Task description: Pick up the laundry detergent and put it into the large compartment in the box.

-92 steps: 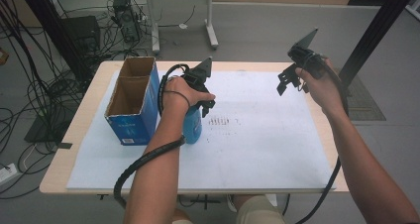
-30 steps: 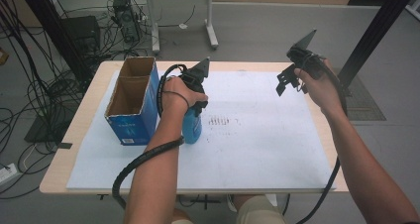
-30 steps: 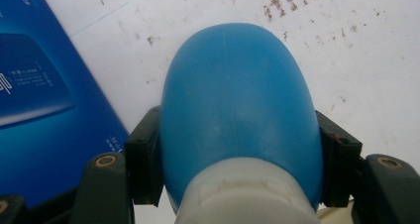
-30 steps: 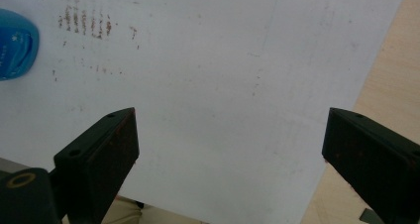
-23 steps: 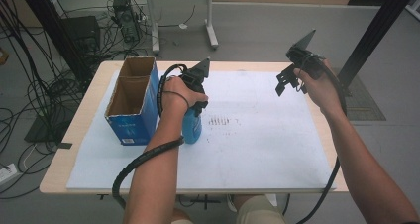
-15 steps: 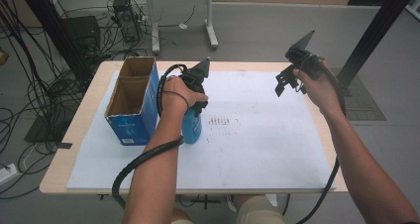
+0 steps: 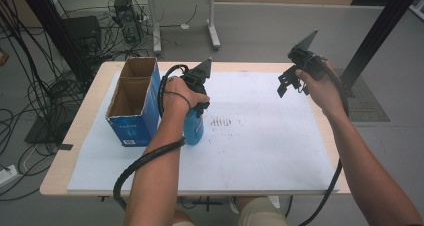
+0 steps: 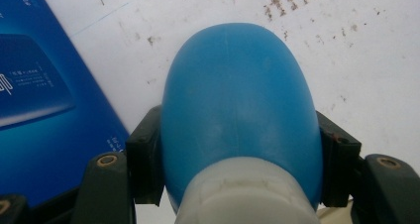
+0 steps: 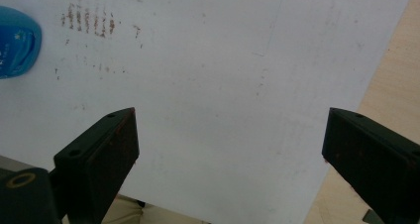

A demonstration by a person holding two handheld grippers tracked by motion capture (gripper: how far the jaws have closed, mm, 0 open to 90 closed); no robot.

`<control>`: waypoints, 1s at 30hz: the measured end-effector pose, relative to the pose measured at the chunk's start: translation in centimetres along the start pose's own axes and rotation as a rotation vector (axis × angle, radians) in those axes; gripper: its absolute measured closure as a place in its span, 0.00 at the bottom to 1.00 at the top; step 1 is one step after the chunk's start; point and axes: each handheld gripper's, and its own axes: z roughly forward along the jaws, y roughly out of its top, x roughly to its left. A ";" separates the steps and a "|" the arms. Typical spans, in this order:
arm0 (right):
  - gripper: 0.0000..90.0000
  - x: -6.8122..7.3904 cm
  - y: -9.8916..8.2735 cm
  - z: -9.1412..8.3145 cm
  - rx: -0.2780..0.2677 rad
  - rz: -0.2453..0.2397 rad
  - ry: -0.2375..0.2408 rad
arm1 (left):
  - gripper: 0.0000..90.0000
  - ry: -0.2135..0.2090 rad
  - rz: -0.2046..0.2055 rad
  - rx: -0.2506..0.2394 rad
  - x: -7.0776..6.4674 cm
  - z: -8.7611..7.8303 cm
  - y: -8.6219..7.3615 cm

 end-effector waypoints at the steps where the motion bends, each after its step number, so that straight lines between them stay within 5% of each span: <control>1: 0.08 0.0 0.0 0.0 0.000 -0.001 0.000 | 0.41 -0.001 -0.003 -0.002 0.0 0.0 0.0; 30: 0.08 0.2 0.1 0.1 0.002 -0.003 -0.009 | 0.41 -0.002 -0.002 -0.009 0.1 0.0 -0.2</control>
